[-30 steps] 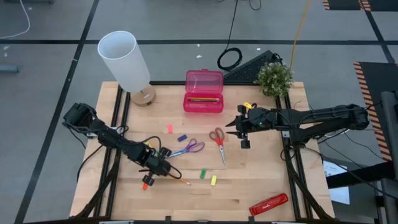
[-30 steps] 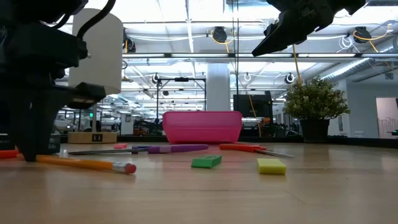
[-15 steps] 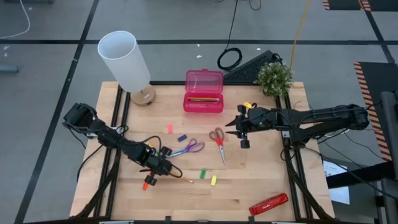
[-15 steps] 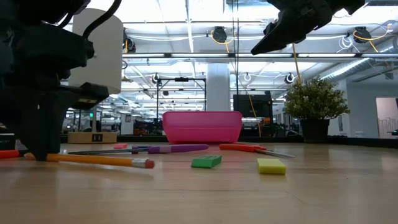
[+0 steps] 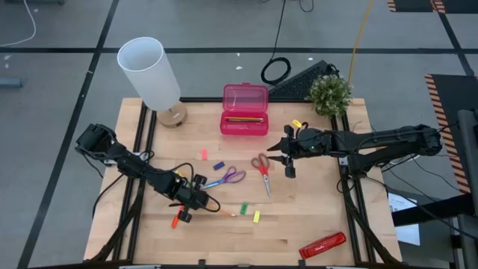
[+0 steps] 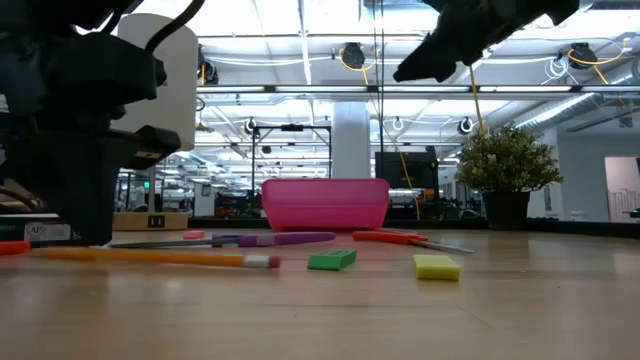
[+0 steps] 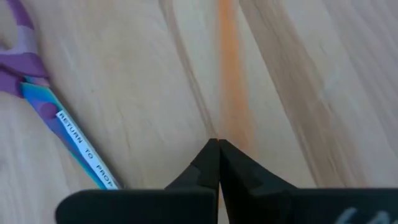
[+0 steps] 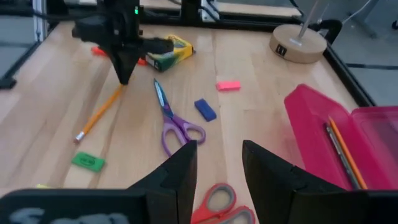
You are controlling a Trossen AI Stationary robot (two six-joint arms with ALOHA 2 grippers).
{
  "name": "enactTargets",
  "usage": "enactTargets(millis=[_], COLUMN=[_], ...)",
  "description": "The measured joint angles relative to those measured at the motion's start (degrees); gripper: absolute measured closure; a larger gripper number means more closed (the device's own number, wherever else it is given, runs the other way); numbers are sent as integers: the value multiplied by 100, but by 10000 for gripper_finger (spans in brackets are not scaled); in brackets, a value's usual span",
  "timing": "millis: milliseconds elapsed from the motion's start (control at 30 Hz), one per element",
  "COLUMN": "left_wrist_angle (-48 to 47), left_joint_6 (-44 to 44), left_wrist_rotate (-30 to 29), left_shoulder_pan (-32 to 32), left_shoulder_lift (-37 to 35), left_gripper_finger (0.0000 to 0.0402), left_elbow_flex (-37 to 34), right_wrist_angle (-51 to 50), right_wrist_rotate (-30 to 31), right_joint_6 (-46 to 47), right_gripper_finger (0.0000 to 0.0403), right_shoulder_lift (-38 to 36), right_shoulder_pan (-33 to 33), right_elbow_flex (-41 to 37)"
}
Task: Pack school essentials
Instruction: Put the yellow pencil into the red supply box
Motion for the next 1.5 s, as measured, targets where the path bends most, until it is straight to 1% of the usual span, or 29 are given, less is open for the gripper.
enactTargets(millis=[167,300,400,467,500,567,733,800,867,900,1067,1133,1267,1500], left_wrist_angle=[60,167,146,218,313,599,795,891,1116,1236,2276,2262,2090,1917], left_joint_6=[-281,-685,-1390,-1798,-1917,-2084,-2523,-2786,-3077,-3153,-3228,-3288,-3391,-3645], left_wrist_rotate=[-104,-104,-101,34,92,130,-364,-556,-548,-467,46,66,351,217], left_shoulder_pan=[0,0,-49,-168,-289,-616,-1365,-1606,-1768,-1856,-2170,-2268,-2367,-2360], left_shoulder_lift=[-2,-2,-2,-2,-2,-2,55,92,253,348,984,1263,1752,1847], left_gripper_finger=[397,389,393,398,399,396,398,399,397,395,399,399,399,399], left_elbow_flex=[3,8,48,129,179,317,595,615,719,737,1003,1204,1420,1445], right_wrist_angle=[298,778,1411,2122,2423,2805,3361,3503,3398,3324,3140,3153,3132,3050], right_wrist_rotate=[5,206,586,709,740,1045,2006,2248,2413,2528,2599,2599,2531,2516], right_joint_6=[92,593,912,990,1005,1163,1646,1798,1902,1940,1953,1890,1818,1655], right_gripper_finger=[280,280,278,275,273,271,271,271,271,271,270,271,270,270], right_shoulder_lift=[248,675,1252,1657,1816,2111,2570,2761,2897,2936,2981,2966,2909,2894], right_shoulder_pan=[2,177,758,1234,1455,1885,2705,2931,3095,3138,3108,3079,2997,2959], right_elbow_flex=[2,2,1,0,3,4,4,29,95,130,229,236,243,243])
